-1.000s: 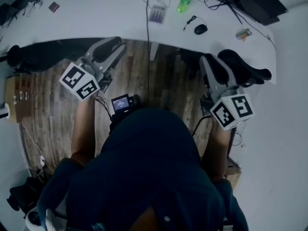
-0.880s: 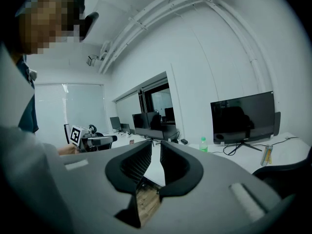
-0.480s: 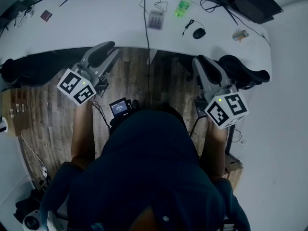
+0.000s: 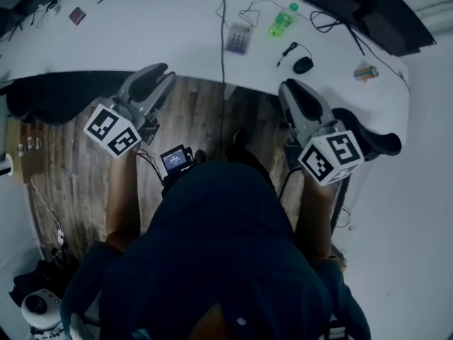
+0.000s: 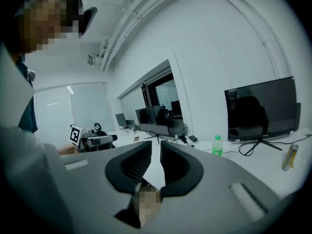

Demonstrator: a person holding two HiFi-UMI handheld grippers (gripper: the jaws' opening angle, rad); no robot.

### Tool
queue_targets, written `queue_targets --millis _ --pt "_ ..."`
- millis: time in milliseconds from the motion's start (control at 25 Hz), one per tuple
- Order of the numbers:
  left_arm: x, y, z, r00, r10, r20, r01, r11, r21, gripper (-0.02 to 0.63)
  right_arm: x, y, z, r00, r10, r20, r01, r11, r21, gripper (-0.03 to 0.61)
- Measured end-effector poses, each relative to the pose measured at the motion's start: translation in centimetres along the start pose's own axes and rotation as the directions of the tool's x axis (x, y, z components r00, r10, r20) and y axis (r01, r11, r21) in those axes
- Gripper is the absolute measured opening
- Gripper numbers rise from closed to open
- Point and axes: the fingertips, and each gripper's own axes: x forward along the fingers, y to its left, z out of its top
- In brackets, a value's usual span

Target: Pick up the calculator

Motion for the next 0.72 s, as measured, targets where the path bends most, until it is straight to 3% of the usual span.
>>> queue_targets --millis 360,720 --pt "3.4 1.9 0.8 0.99 0.138 0.001 -0.138 0.99 0.005 0.112 5.6 -4.7 2.3 0.987 0.158 -0.019 -0.159 0.987 -0.016 0.038" --pt "6.4 1.8 0.2 0.972 0.236 -0.015 -0.236 0.972 0.002 0.112 7.6 -8.7 2.9 0.966 0.256 -0.04 -0.256 0.967 -0.007 0.038"
